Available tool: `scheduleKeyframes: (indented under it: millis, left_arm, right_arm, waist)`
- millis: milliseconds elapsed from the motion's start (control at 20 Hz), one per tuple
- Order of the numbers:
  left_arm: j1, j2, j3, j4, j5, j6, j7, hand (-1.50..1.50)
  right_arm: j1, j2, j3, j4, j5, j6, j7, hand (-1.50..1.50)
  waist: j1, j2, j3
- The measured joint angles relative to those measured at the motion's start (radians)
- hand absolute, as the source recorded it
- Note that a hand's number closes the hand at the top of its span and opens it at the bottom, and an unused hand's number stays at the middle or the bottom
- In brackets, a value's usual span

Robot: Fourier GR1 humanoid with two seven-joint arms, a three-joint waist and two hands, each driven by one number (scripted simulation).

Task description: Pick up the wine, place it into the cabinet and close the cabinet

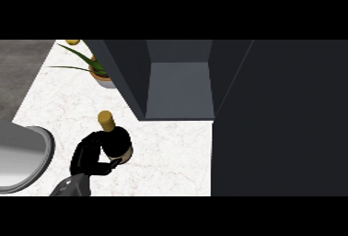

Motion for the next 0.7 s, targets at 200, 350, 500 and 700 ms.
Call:
scheduleKeyframes:
  millis: [200, 350, 500, 700]
  left_arm:
    - [0.003, 0.007, -0.01, 0.014, -0.014, 0.005, -0.038, 1.5]
    - [-0.007, 0.01, -0.017, 0.017, -0.02, 0.014, -0.042, 1.5]
    - [0.034, 0.005, -0.022, -0.011, -0.02, 0.037, -0.066, 1.5]
    - [0.127, -0.005, -0.049, -0.11, -0.032, 0.061, -0.107, 1.5]
  right_arm:
    - [-0.021, 0.007, 0.013, -0.006, 0.017, -0.019, 0.02, -1.5]
    - [-0.015, -0.001, -0.005, 0.002, 0.001, -0.007, 0.011, -1.5]
    - [-0.024, -0.001, -0.01, 0.004, -0.001, -0.017, 0.023, -1.5]
    - [-0.031, -0.016, -0.033, 0.011, -0.016, -0.015, 0.032, -1.5]
  waist:
    - [0.0, 0.0, 0.001]
    - [0.0, 0.0, 0.001]
    - [0.004, -0.002, 0.002]
    - [0.009, -0.009, 0.006]
